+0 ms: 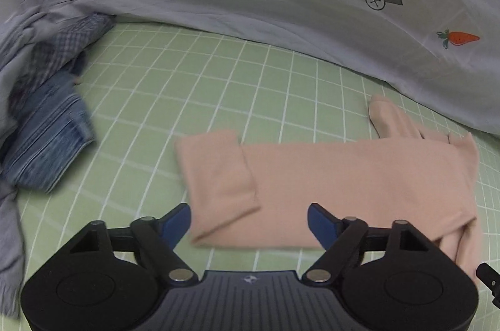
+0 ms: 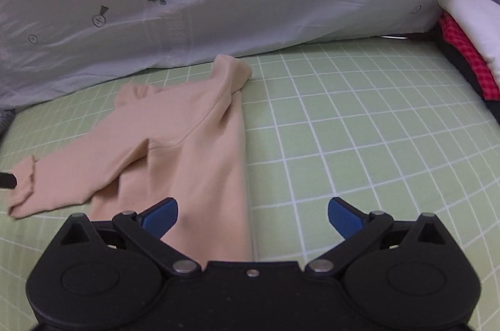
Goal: Fold clothes
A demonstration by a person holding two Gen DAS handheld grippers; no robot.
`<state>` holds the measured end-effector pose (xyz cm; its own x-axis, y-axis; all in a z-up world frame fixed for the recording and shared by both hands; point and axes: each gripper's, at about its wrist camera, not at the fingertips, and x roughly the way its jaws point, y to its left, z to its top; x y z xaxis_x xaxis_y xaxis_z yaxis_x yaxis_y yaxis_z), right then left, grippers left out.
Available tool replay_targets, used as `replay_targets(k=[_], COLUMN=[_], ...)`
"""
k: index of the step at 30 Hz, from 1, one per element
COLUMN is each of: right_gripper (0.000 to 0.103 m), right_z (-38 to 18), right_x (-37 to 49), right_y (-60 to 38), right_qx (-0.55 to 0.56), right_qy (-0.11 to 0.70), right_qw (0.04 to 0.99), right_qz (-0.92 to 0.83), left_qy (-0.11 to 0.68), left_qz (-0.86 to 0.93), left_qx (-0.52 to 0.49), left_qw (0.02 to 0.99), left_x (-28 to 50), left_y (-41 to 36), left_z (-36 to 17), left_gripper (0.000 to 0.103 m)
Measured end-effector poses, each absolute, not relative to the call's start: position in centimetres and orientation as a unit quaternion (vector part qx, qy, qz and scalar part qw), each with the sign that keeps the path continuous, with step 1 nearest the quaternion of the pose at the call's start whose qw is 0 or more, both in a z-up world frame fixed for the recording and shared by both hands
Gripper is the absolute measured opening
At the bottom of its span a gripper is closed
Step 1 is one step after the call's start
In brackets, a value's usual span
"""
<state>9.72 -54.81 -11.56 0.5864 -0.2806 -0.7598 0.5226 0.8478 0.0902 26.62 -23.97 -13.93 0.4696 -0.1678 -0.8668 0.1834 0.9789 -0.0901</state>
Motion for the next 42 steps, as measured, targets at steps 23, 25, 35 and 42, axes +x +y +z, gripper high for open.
replay_targets(k=[23, 25, 35, 42], right_gripper=[0.103, 0.103, 0.103, 0.103], right_z=[-10.3, -9.7, -7.6, -7.7], right_x=[8.6, 7.2, 1.4, 4.4], right_y=[-54.3, -54.3, -55.2, -53.5], right_qx=[0.151, 0.153, 0.175, 0.152], right_qy=[0.397, 0.387, 0.337, 0.338], right_qw=[0.879, 0.881, 0.884, 0.907], right_qz=[-0.215, -0.225, -0.271, -0.201], left_qy=[0.464, 0.456, 0.519, 0.518], left_qz=[-0.138, -0.189, -0.341, -0.268], left_qx=[-0.047, -0.055, 0.007, 0.028], left_qw=[0.874, 0.868, 0.784, 0.812], left_x=[25.5, 23.6, 13.9, 15.8], left_y=[-25.0, -26.5, -35.3, -32.8], left_z=[-11.0, -9.3, -9.3, -9.8], left_gripper=[0.005, 0.005, 0.062, 0.084])
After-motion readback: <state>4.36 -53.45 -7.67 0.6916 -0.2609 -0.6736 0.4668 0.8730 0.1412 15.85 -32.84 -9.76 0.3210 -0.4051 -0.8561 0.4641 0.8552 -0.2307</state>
